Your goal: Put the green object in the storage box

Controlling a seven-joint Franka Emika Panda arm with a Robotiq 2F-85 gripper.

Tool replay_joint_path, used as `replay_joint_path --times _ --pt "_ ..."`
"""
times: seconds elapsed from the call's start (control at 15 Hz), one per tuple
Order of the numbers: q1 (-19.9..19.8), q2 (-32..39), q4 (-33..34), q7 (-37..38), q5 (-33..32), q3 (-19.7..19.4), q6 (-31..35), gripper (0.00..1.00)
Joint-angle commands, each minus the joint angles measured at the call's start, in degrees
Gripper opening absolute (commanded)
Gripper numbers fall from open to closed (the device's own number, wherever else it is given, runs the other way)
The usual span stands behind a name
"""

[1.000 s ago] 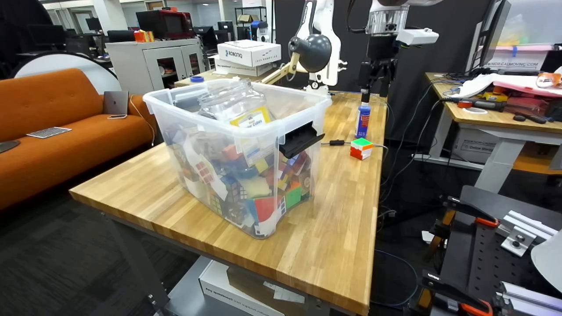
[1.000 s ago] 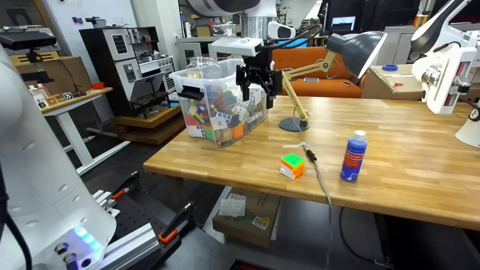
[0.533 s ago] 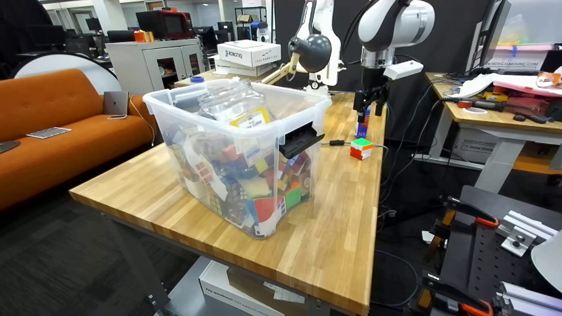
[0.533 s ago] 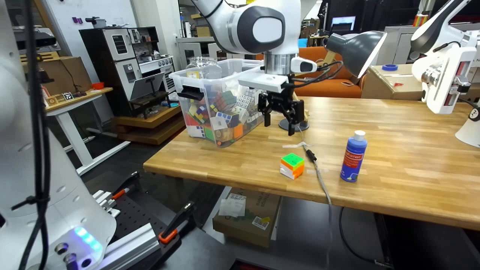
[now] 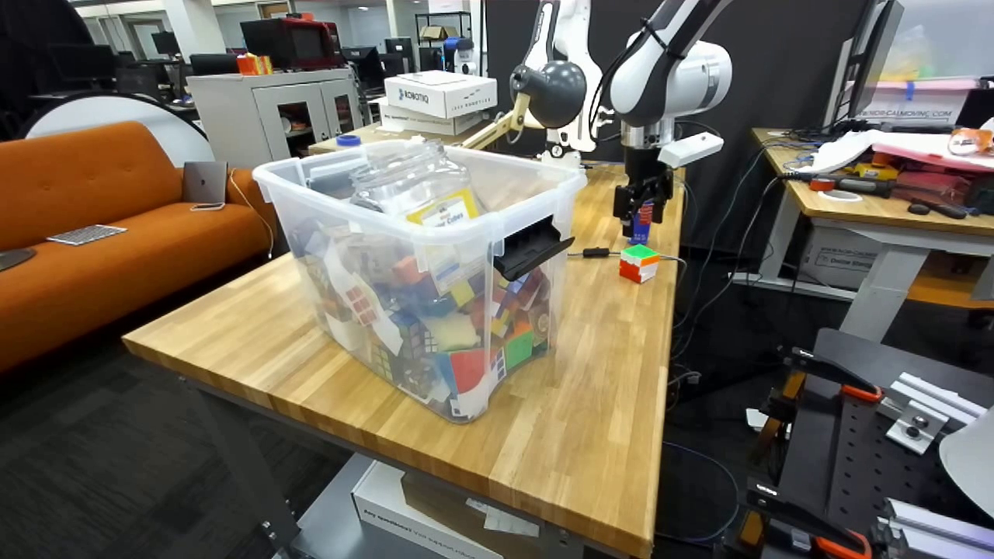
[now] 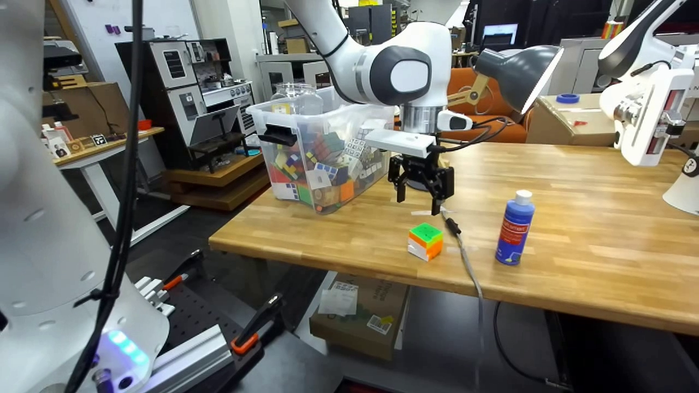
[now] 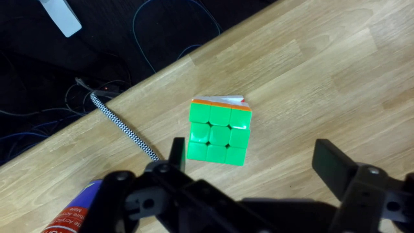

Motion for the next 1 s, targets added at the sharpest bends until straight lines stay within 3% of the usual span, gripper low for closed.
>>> replay_joint_path --times 0.0,0.33,0.93 --pt "-1.42 -0.25 0.06 0.71 -1.01 1.43 -0.14 1.00" --pt "-1.91 3.04 2.20 2.36 -0.70 1.14 0.16 1.00" --pt "-3.42 13.98 11.98 3.71 -1.10 2.26 -1.27 1.00"
